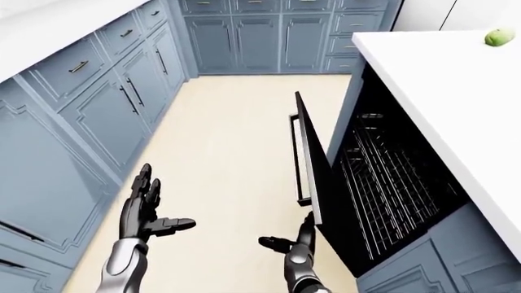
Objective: Close the dishwasher door
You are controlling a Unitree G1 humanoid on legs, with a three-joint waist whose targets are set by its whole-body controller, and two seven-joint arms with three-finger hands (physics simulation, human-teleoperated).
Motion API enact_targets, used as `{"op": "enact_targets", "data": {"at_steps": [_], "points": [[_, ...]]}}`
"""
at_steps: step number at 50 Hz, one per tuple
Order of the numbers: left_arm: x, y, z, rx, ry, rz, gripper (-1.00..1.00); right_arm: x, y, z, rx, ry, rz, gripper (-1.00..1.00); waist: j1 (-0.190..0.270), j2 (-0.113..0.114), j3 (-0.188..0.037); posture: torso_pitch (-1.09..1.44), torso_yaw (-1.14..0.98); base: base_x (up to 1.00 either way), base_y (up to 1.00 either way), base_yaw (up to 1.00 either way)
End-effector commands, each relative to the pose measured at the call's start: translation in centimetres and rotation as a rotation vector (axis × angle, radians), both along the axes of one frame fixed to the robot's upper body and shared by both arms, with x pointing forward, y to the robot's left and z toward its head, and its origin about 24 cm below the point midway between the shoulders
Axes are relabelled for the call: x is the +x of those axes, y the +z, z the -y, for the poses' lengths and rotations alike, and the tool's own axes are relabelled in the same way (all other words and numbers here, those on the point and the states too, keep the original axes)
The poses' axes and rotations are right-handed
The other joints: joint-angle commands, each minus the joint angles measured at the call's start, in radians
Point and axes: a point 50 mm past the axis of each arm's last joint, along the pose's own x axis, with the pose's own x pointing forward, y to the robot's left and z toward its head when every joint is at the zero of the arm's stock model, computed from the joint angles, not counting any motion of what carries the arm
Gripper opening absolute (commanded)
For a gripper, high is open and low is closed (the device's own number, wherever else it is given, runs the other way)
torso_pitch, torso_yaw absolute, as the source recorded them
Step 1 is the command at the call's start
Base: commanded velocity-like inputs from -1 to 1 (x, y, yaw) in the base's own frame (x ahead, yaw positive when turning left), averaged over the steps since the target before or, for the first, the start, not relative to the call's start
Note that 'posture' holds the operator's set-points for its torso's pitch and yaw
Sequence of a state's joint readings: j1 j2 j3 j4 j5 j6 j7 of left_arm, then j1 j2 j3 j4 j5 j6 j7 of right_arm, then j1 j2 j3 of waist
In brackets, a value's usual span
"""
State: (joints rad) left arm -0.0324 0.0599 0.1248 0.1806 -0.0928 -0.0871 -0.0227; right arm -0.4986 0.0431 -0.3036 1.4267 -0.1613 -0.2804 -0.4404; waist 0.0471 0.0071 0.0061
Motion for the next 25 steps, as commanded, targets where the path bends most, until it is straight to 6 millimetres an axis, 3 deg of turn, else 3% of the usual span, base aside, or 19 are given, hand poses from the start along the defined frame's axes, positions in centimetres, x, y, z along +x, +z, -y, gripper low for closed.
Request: {"op": "enact_targets", "data": {"at_steps": [1,25], "points": [[0.5,1.8,-0.1,0.012,-0.003,0.092,1.0,1.6,1.7,2.1,-0.055,-0.109,0.104,1.0,-0.01,-0.003,-0.021,0.0,0.0,0.0,0.0,0.0],[0.4,1.9,0.1,0.008,-0.011,0.091,1.0,2.2,3.0,4.3,-0.144,-0.207,0.183,1.0,-0.013,-0.009,-0.021,0.0,0.0,0.0,0.0,0.0]]}}
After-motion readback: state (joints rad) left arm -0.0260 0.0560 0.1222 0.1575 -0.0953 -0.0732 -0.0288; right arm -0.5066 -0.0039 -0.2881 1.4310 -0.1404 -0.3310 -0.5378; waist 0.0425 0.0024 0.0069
